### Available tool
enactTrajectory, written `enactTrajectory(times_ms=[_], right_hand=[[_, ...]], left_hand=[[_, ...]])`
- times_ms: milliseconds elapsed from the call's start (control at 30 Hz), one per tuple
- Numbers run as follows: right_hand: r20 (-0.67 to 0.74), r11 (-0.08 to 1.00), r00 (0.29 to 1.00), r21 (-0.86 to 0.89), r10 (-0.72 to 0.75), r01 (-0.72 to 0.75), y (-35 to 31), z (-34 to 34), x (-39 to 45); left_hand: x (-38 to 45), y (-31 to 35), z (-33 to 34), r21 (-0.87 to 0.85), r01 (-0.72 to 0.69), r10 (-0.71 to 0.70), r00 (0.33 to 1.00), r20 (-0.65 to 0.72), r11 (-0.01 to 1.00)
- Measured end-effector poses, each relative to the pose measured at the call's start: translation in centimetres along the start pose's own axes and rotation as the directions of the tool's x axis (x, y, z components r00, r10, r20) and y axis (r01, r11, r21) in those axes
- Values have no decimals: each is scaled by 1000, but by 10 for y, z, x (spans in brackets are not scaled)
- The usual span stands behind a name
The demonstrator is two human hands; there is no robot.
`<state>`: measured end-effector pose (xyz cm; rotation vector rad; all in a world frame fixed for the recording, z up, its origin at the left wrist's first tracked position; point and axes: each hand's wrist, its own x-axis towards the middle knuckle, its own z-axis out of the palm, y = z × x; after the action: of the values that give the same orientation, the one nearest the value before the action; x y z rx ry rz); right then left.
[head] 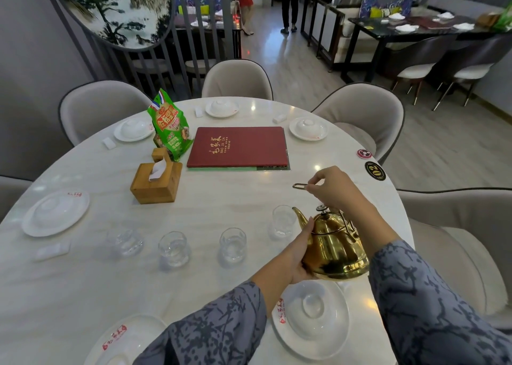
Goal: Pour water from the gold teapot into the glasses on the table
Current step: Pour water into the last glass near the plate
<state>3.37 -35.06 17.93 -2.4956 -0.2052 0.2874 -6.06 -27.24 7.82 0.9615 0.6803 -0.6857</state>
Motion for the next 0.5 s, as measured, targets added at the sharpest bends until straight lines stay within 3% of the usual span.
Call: enactTrajectory(times_ms=[500], right_hand=[[-68,988,996,149,50,-39,-19,-17,-30]], left_hand=[[-12,6,-11,126,-184,196,976,-91,975]])
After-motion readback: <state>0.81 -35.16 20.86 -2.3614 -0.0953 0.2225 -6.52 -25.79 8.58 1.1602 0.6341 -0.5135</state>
